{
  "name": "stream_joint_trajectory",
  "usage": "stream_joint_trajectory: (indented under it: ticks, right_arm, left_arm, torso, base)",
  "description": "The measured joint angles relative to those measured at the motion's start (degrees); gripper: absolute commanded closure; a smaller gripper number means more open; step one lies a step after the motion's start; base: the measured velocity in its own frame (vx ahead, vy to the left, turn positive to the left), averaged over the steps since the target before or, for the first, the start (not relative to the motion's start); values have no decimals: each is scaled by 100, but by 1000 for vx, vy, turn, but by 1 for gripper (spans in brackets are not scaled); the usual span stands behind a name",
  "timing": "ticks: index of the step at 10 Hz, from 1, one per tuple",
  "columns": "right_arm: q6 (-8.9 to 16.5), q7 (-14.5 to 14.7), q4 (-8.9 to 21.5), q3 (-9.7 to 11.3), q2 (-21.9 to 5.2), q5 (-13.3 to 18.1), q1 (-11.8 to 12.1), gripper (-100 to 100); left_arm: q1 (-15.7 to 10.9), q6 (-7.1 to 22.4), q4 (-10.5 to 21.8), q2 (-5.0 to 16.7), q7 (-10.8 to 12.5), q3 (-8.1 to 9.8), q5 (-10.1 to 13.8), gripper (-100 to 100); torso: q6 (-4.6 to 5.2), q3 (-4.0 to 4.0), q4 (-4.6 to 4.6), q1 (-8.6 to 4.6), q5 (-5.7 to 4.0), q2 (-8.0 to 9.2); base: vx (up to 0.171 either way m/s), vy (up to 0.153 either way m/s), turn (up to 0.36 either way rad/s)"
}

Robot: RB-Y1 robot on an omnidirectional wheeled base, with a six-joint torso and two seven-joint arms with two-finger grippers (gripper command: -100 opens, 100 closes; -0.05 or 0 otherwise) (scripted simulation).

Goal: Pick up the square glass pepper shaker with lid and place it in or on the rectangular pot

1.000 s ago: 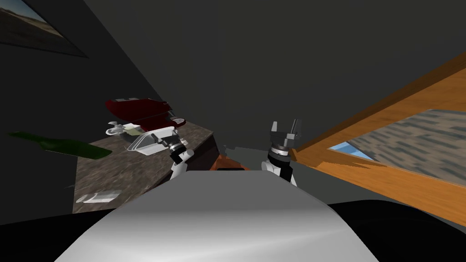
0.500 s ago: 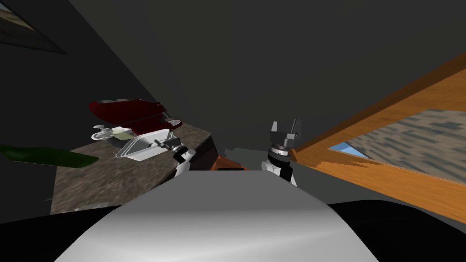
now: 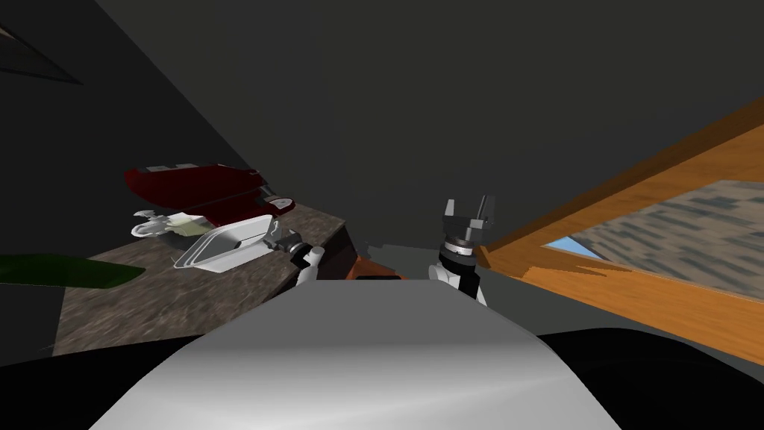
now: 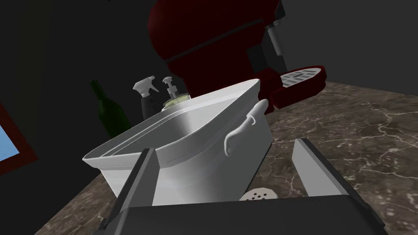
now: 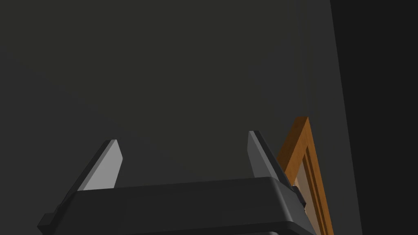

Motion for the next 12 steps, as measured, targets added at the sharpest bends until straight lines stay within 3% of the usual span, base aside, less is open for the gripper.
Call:
stream_joint_trajectory:
  ticks: [4,5,6,9,10,12]
  right_arm:
    - [0,0,0,0,0,0,0,0]
    - [0,0,0,0,0,0,0,0]
    - [0,0,0,0,0,0,0,0]
    - [0,0,0,0,0,0,1,0]
    - [0,0,0,0,0,0,0,0]
    - [0,0,0,0,0,0,0,0]
  left_arm:
    - [-106,89,241,-536,-71,170,402,-100]
    - [-106,97,243,-548,-74,174,410,0]
    - [-106,97,242,-546,-74,173,409,-100]
    - [-173,314,144,-525,-161,-64,422,-100]
    - [-174,332,137,-525,-168,-75,422,100]
    - [-178,332,136,-529,-160,-74,426,100]
  torso:
    - [-1,2,1,5,1,3]
    - [-1,5,2,-2,-1,8]
    - [-1,7,3,-7,-2,12]
    - [-3,-10,-3,2,0,-18]
    - [0,-3,-1,-5,-1,-5]
    - [-1,5,0,-9,-5,12]
  base:
    - [25,37,-4]
    - [0,0,0]
    - [41,19,264]
    - [67,25,200]
    - [7,2,-7]
    - [3,0,0]
